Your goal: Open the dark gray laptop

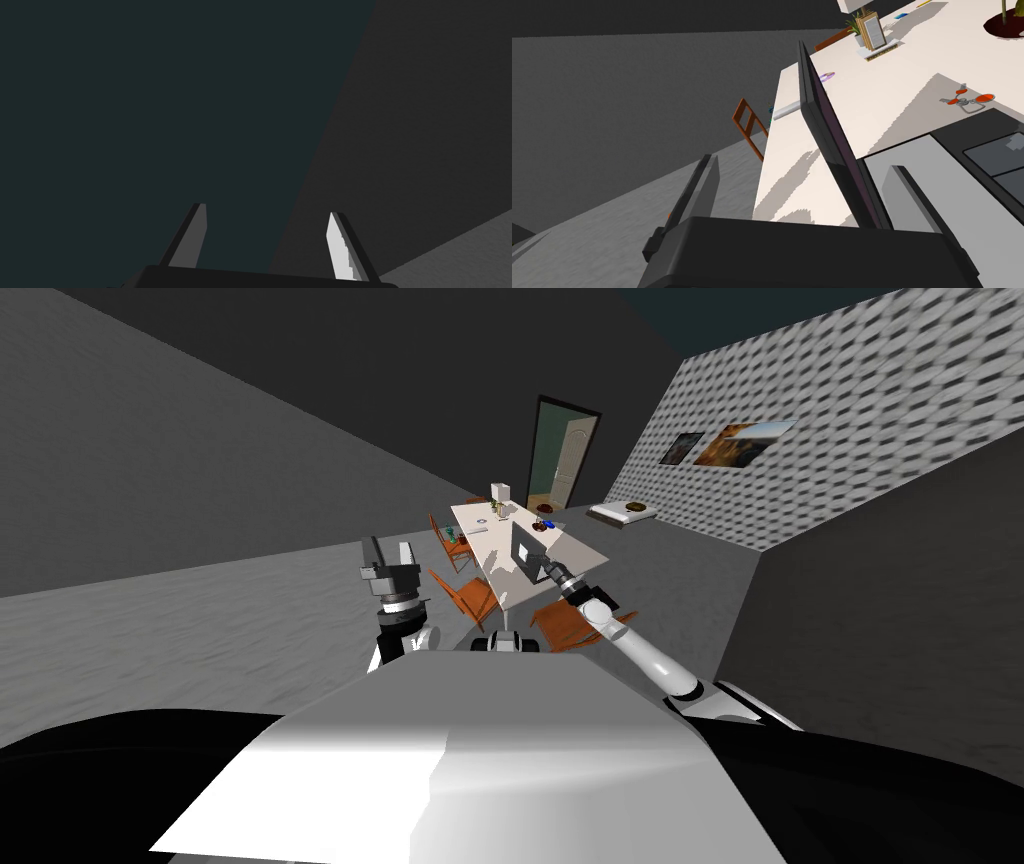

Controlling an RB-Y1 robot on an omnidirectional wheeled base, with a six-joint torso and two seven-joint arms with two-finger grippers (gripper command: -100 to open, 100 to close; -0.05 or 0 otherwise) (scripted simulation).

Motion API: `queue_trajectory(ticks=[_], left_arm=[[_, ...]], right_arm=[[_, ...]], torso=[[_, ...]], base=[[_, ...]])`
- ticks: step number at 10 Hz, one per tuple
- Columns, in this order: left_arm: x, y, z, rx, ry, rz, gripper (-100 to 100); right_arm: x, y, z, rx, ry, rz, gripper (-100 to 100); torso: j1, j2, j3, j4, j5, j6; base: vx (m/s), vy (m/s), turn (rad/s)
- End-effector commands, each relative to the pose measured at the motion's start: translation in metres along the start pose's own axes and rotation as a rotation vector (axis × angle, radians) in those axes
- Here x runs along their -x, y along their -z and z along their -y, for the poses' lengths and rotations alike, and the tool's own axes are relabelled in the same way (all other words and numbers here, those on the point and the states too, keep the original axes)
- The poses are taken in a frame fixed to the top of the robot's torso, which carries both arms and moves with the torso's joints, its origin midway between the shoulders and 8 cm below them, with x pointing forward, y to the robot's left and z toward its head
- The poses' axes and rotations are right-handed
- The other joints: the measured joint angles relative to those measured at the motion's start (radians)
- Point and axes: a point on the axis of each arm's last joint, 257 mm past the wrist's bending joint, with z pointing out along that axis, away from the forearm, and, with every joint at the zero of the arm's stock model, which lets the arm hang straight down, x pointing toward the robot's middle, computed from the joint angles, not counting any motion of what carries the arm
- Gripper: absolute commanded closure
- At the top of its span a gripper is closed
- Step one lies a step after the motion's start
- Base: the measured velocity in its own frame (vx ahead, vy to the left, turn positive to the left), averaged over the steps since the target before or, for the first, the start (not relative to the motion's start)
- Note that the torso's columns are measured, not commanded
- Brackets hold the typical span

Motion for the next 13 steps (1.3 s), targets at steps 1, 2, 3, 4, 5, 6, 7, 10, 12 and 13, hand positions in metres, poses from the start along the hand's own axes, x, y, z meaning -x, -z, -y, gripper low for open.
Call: queue_trajectory(ticks=[1, 2, 3, 4, 5, 6, 7, 10, 12, 13], left_arm=[[0.0, 0.0, 0.0, 0.0, 0.0, 0.0, 0], [0.0, 0.0, 0.0, 0.0, 0.0, 0.0, 0], [0.0, 0.0, 0.0, 0.0, 0.0, 0.0, 0], [0.0, 0.0, 0.0, 0.0, 0.0, 0.0, 0], [0.0, 0.0, 0.0, 0.0, 0.0, 0.0, 0], [0.0, 0.0, 0.0, 0.0, 0.0, 0.0, 0], [0.0, 0.0, 0.0, 0.0, 0.0, 0.0, 0], [0.0, 0.0, 0.0, 0.0, 0.0, 0.0, 0], [0.0, 0.0, 0.0, 0.0, 0.0, 0.0, 0], [0.0, 0.0, 0.0, 0.0, 0.0, 0.0, 0]], right_arm=[[0.005, -0.001, -0.011, 0.014, -0.088, 0.049, -100], [0.007, -0.001, -0.015, 0.021, -0.121, 0.066, -100], [0.009, -0.001, -0.018, 0.029, -0.157, 0.082, -100], [0.01, 0.0, -0.021, 0.036, -0.188, 0.095, -100], [0.011, 0.0, -0.024, 0.041, -0.21, 0.105, -100], [0.012, 0.0, -0.027, 0.048, -0.238, 0.117, -100], [0.011, 0.0, -0.024, 0.044, -0.219, 0.109, -100], [0.007, 0.0, -0.026, 0.045, -0.222, 0.111, 100], [0.013, 0.002, -0.019, 0.044, -0.3, 0.11, 100], [0.015, 0.002, -0.016, 0.044, -0.339, 0.11, 100]], torso=[[0.0, -0.001, 0.0, 0.0, 0.0, 0.0], [0.001, -0.001, -0.001, 0.0, 0.0, 0.0], [0.001, -0.002, -0.001, -0.001, 0.0, 0.0], [0.001, -0.002, -0.001, -0.001, 0.0, 0.0], [0.0, -0.001, -0.001, 0.0, 0.0, 0.0], [0.0, 0.0, 0.0, 0.0, 0.0, 0.0], [0.0, 0.0, 0.0, 0.0, 0.0, 0.0], [0.001, -0.002, -0.002, -0.001, 0.0, 0.0], [-0.007, -0.003, -0.002, -0.003, -0.005, 0.0], [-0.007, -0.005, -0.003, -0.005, -0.006, -0.002]], base=[[0.038, 0.024, 0.009], [0.048, 0.027, 0.01], [0.056, 0.027, 0.008], [0.047, 0.021, 0.007], [0.029, 0.016, 0.007], [0.024, 0.017, 0.006], [0.012, 0.007, 0.001], [0.052, 0.024, 0.001], [0.062, -0.071, -0.033], [0.041, -0.087, -0.004]])
